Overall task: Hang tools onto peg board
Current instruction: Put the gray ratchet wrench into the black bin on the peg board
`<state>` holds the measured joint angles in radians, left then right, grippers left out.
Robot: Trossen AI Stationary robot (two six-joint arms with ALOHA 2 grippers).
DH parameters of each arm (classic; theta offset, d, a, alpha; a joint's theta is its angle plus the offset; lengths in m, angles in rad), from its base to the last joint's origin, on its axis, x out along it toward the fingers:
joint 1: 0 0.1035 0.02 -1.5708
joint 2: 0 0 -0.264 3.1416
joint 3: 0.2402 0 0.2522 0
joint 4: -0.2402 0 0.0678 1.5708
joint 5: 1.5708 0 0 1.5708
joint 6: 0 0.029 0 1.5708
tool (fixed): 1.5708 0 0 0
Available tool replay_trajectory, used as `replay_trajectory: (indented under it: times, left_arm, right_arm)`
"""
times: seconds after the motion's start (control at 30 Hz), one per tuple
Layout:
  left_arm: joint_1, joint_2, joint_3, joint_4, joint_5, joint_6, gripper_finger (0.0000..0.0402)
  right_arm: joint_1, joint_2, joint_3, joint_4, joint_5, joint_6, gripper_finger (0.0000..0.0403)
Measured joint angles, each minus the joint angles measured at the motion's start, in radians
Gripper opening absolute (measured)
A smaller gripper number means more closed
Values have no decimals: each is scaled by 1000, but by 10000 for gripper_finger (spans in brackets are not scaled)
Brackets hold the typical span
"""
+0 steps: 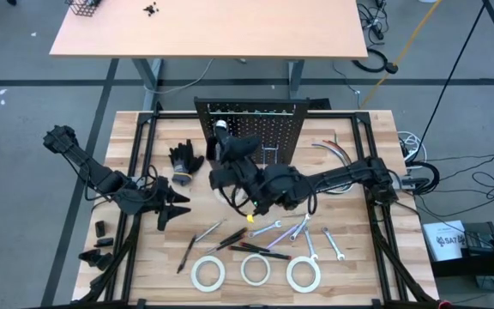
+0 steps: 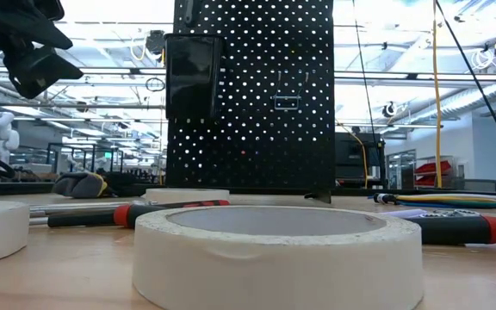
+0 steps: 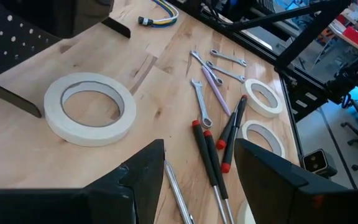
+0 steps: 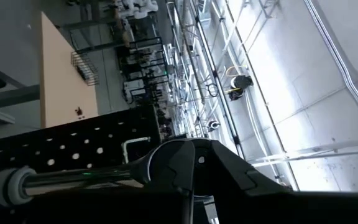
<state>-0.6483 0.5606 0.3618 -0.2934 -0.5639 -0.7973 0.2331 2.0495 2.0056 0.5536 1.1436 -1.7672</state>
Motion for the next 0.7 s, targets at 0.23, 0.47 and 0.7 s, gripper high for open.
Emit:
replay_trajectory:
  times: [0.23,0.47,0.7]
  left_arm:
    - [0,0,0,-4,-10,1,196]
    - [0,0,0,-4,-15,1,196]
    - [0,0,0,-4,-16,1,196]
  right_arm:
    - [-22,0,0,-37,-20,40,22]
    - [-25,0,0,-210,-58,211,22]
    - [-45,1,-29,-261,-51,296,22]
